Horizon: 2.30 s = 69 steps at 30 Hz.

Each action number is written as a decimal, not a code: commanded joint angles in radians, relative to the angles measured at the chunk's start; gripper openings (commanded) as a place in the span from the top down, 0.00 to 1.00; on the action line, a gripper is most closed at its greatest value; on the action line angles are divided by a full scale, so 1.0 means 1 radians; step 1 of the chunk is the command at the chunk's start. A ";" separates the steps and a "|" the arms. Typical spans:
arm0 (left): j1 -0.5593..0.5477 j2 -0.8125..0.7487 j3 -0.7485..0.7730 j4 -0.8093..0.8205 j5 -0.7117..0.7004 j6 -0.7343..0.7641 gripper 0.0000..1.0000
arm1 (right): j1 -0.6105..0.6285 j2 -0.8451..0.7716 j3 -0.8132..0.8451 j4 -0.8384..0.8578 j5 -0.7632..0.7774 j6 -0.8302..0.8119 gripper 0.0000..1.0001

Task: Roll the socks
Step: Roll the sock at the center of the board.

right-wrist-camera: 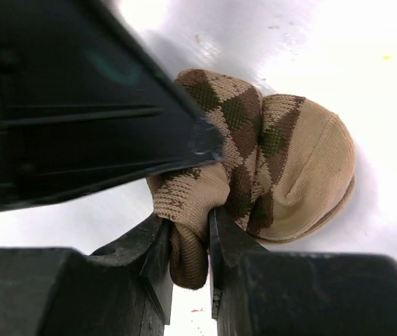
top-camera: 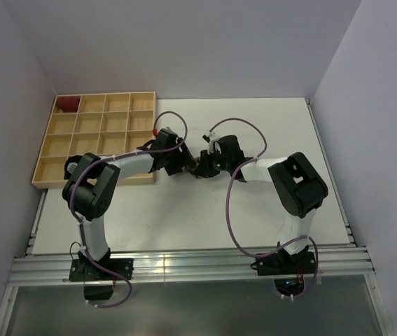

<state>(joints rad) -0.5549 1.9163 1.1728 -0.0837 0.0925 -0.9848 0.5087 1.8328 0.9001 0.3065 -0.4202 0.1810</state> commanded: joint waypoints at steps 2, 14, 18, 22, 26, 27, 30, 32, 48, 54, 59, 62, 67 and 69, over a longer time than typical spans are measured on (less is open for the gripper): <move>-0.004 -0.115 -0.042 0.074 -0.043 -0.043 0.26 | -0.065 0.109 0.039 -0.144 -0.256 0.098 1.00; -0.054 -0.255 -0.377 0.492 -0.086 -0.160 0.28 | -0.160 0.243 0.112 -0.198 -0.463 0.256 1.00; -0.076 -0.231 -0.413 0.561 -0.088 -0.169 0.28 | -0.168 0.289 0.137 -0.221 -0.488 0.271 1.00; -0.076 -0.211 -0.472 0.680 -0.134 -0.210 0.25 | -0.173 0.309 0.152 -0.239 -0.502 0.281 1.00; -0.074 -0.178 -0.513 0.823 -0.152 -0.230 0.24 | -0.173 0.319 0.161 -0.250 -0.502 0.290 1.00; -0.074 -0.172 -0.512 0.835 -0.157 -0.233 0.24 | -0.176 0.324 0.167 -0.256 -0.499 0.290 1.00; -0.074 -0.137 -0.503 0.842 -0.165 -0.247 0.23 | -0.176 0.332 0.171 -0.262 -0.502 0.301 1.00; -0.076 -0.112 -0.490 0.828 -0.171 -0.250 0.23 | -0.174 0.335 0.172 -0.260 -0.508 0.308 1.00; -0.073 -0.017 -0.467 0.740 -0.157 -0.275 0.46 | -0.174 0.342 0.174 -0.296 -0.505 0.305 1.00; -0.073 -0.010 -0.444 0.578 -0.151 -0.273 0.70 | -0.164 0.280 0.152 -0.296 -0.451 0.259 0.91; -0.074 0.018 -0.352 0.375 -0.113 -0.223 0.76 | -0.147 0.102 0.080 -0.291 -0.269 0.203 0.65; -0.074 0.020 -0.335 0.297 -0.102 -0.209 0.76 | -0.134 -0.034 0.024 -0.265 -0.139 0.178 0.54; -0.074 0.020 -0.260 0.168 -0.102 -0.147 0.76 | -0.098 -0.225 -0.056 -0.193 0.081 0.092 0.42; -0.074 0.018 -0.217 0.087 -0.108 -0.115 0.76 | -0.034 -0.315 -0.102 -0.159 0.212 0.033 0.39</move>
<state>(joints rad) -0.6308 1.8824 0.9325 0.3264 0.0196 -1.2098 0.4053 1.6402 0.8375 0.0879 -0.4702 0.3359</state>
